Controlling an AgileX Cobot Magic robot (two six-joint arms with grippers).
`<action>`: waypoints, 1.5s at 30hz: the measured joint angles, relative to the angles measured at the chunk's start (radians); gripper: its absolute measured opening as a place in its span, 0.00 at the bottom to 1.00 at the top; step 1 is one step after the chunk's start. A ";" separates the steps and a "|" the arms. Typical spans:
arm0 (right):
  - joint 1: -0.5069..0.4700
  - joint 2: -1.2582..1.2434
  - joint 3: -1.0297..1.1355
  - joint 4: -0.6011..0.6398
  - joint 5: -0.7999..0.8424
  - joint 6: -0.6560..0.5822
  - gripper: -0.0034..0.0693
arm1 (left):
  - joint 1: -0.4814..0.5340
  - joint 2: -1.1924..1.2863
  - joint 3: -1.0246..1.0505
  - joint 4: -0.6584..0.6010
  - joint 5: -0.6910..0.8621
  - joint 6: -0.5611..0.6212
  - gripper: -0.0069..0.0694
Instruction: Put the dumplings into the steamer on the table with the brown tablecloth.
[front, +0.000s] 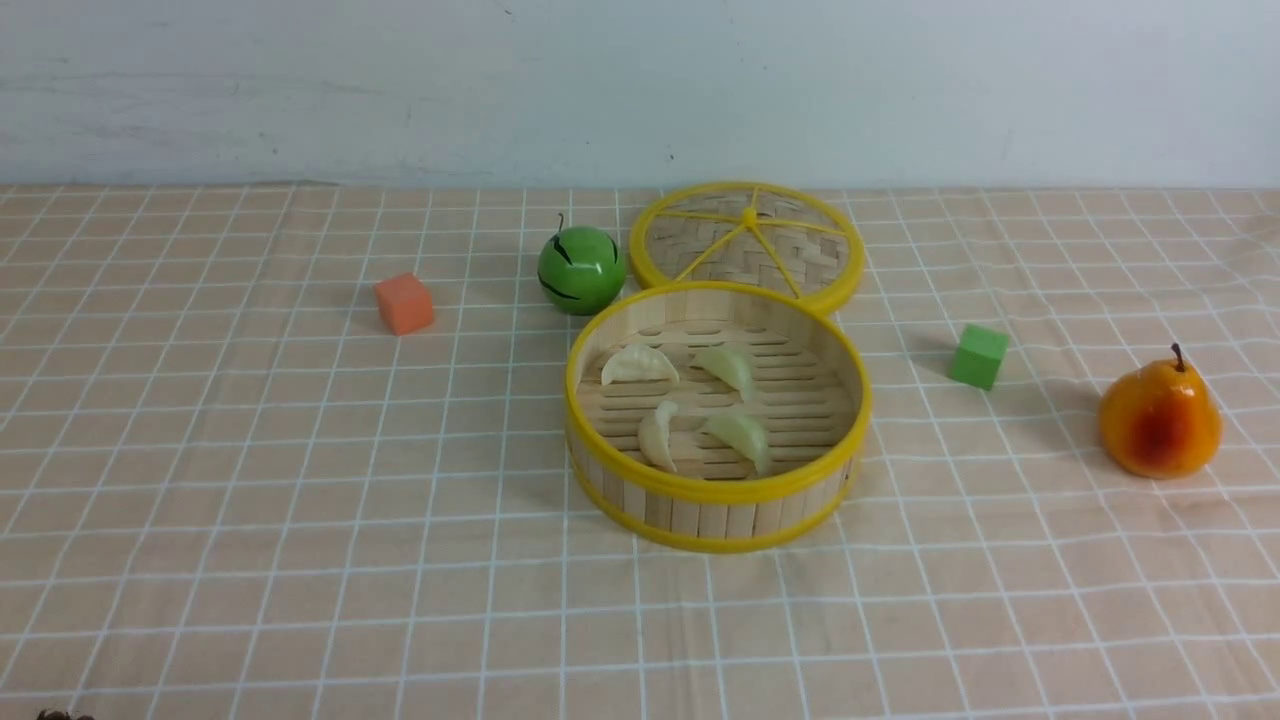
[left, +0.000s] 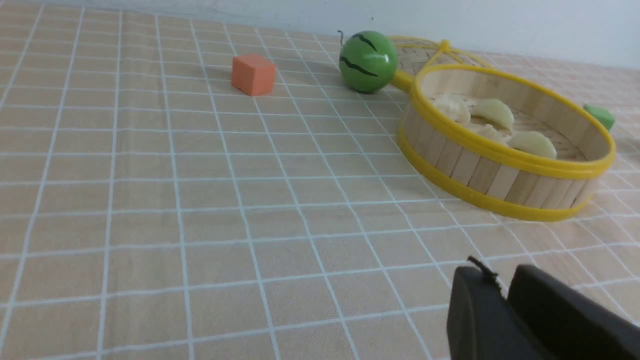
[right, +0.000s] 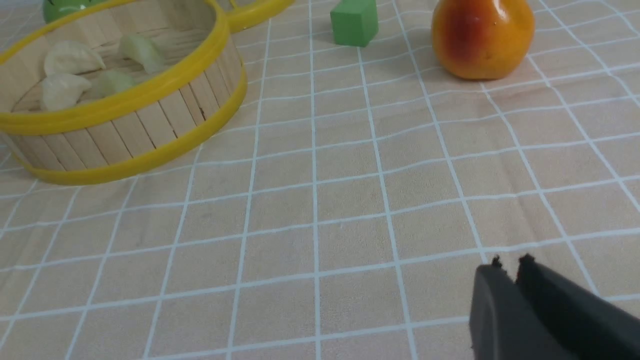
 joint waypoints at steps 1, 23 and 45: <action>0.000 0.000 0.000 0.000 0.000 0.000 0.14 | 0.028 0.000 0.020 -0.021 -0.018 -0.003 0.21; 0.000 0.000 0.000 0.000 0.000 0.000 0.18 | 0.296 0.000 0.038 -0.279 0.132 0.377 0.07; 0.000 0.000 0.000 0.000 0.000 0.000 0.21 | 0.296 0.000 0.038 -0.286 0.132 0.378 0.07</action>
